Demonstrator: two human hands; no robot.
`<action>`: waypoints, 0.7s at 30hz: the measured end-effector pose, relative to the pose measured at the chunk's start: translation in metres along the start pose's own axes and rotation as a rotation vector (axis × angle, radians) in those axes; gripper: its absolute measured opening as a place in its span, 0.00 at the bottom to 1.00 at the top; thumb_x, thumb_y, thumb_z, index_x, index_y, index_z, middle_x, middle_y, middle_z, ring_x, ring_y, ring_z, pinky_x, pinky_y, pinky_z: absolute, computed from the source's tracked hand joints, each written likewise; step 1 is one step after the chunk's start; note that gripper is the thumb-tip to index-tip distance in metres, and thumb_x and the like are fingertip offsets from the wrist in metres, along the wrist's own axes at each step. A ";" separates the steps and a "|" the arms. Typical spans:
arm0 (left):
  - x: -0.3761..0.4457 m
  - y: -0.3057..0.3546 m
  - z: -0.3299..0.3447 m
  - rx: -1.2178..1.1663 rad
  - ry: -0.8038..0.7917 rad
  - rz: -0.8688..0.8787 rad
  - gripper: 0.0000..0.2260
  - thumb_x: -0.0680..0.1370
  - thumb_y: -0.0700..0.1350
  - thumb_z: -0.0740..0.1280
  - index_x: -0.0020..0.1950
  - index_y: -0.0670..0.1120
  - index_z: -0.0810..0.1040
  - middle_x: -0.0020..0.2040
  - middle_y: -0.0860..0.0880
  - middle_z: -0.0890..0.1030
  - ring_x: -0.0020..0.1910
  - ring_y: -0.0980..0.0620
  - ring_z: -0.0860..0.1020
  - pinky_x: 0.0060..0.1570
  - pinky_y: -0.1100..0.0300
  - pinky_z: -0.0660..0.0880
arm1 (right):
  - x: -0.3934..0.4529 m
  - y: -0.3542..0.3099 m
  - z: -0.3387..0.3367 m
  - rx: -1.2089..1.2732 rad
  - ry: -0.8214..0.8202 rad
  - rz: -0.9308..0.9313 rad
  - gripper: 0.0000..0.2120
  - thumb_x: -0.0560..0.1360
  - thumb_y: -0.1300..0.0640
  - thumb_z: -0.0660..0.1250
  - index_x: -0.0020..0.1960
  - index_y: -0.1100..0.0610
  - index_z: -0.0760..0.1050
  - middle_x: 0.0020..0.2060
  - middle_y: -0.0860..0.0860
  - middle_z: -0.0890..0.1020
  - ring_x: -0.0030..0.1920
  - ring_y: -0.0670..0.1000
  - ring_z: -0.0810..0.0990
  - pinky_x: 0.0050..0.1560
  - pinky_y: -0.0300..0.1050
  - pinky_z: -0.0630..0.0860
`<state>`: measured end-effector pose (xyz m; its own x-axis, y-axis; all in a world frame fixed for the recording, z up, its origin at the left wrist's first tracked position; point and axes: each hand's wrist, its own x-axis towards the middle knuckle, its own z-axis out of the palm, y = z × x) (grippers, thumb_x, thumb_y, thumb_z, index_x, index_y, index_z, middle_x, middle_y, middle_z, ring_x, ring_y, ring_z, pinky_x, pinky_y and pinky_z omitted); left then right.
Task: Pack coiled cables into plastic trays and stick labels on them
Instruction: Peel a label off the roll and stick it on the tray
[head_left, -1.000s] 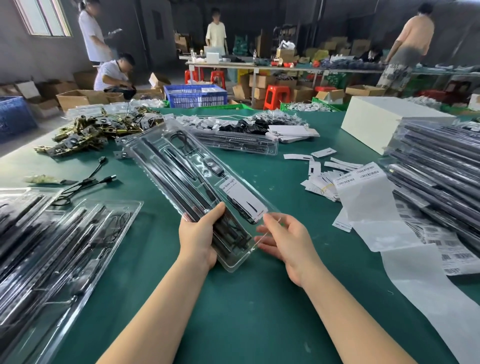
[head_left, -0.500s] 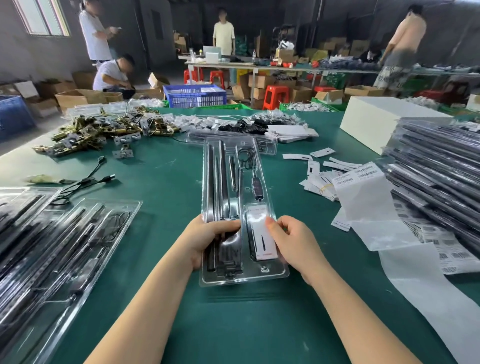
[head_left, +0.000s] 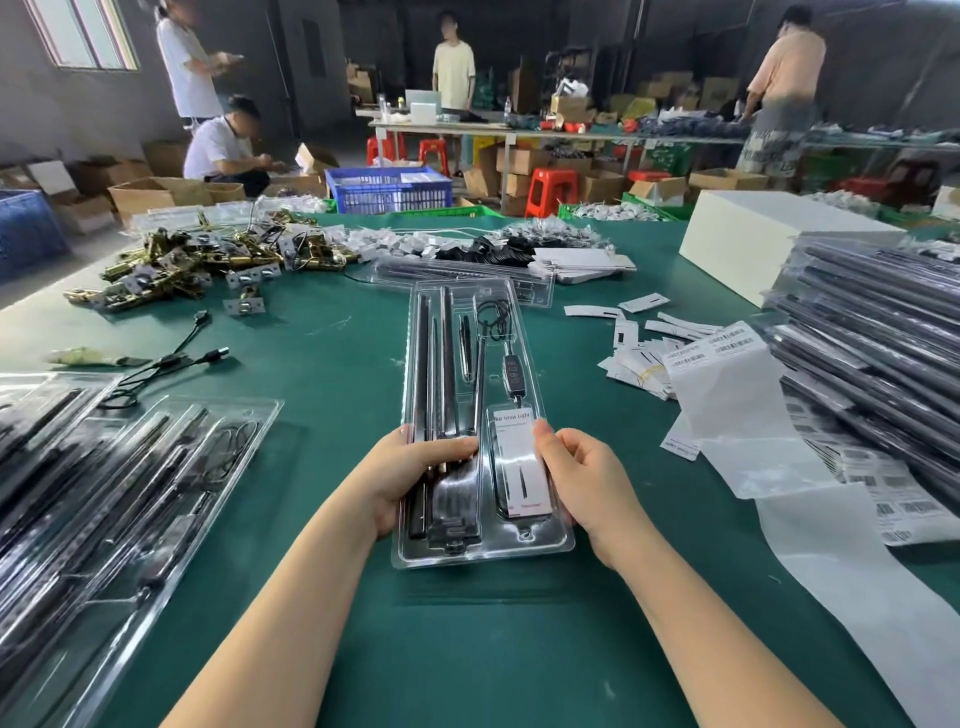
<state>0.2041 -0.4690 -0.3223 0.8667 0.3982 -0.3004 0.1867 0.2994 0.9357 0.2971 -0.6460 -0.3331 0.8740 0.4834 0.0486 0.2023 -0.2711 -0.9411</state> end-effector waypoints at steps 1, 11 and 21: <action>0.000 0.000 0.000 0.006 -0.006 0.004 0.27 0.56 0.44 0.79 0.52 0.39 0.77 0.41 0.43 0.85 0.38 0.48 0.83 0.36 0.58 0.79 | 0.000 0.000 0.000 0.000 0.008 0.006 0.27 0.78 0.39 0.60 0.35 0.63 0.65 0.28 0.52 0.69 0.30 0.51 0.68 0.35 0.44 0.66; 0.002 -0.002 -0.004 0.099 -0.084 0.024 0.19 0.66 0.43 0.76 0.54 0.37 0.80 0.49 0.39 0.84 0.48 0.44 0.84 0.49 0.55 0.79 | 0.005 0.002 -0.001 -0.110 0.027 -0.046 0.21 0.80 0.46 0.61 0.32 0.54 0.61 0.23 0.44 0.65 0.26 0.44 0.63 0.32 0.43 0.61; 0.002 -0.002 -0.002 -0.116 -0.013 -0.011 0.08 0.77 0.38 0.61 0.51 0.45 0.79 0.42 0.42 0.77 0.35 0.48 0.75 0.36 0.54 0.75 | 0.014 0.007 -0.006 -0.130 0.154 -0.135 0.20 0.81 0.51 0.61 0.33 0.58 0.64 0.21 0.44 0.65 0.25 0.44 0.62 0.26 0.35 0.61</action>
<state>0.2042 -0.4674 -0.3251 0.8707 0.3837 -0.3076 0.1420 0.4025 0.9043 0.3135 -0.6459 -0.3371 0.8902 0.3929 0.2308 0.3685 -0.3226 -0.8719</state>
